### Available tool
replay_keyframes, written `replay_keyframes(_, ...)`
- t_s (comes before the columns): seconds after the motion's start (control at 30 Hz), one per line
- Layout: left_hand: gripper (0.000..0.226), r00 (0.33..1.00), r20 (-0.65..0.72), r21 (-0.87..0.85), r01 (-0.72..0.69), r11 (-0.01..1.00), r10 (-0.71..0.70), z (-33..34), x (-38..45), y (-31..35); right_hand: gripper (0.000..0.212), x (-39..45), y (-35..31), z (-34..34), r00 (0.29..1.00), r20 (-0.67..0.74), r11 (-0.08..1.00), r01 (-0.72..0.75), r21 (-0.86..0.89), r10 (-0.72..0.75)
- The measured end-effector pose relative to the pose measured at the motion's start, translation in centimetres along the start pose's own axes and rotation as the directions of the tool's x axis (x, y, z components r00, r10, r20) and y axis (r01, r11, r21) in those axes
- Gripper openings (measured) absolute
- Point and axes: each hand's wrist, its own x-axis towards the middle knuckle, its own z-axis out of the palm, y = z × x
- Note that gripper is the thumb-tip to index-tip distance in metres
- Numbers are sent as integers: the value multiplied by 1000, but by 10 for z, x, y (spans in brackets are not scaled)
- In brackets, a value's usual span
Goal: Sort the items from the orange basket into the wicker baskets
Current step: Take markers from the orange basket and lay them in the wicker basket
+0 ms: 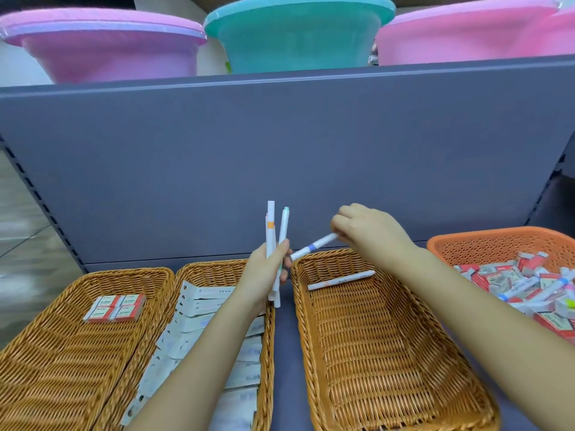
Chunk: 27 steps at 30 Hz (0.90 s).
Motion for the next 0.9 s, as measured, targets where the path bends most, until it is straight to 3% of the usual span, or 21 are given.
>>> replay_keyframes(0.1,22,998,-55,-56,-1,998,-2,-2,1,3,18,-12,6,14,976,213,998,-55,25,48)
replay_keyframes(0.4,21,997,-81,-49,-15,999,11,1,-2,6,17,-32,6,53,855,517,995,-73,66,29)
replay_keyframes(0.67,20,996,-83,-26,-32,999,30,5,-3,6,13,-36,2,74,833,548,986,-147,84,78)
replay_keyframes(0.9,20,997,-71,-14,-39,999,37,7,-4,6,12,-32,-3,75,873,476,981,-168,92,105)
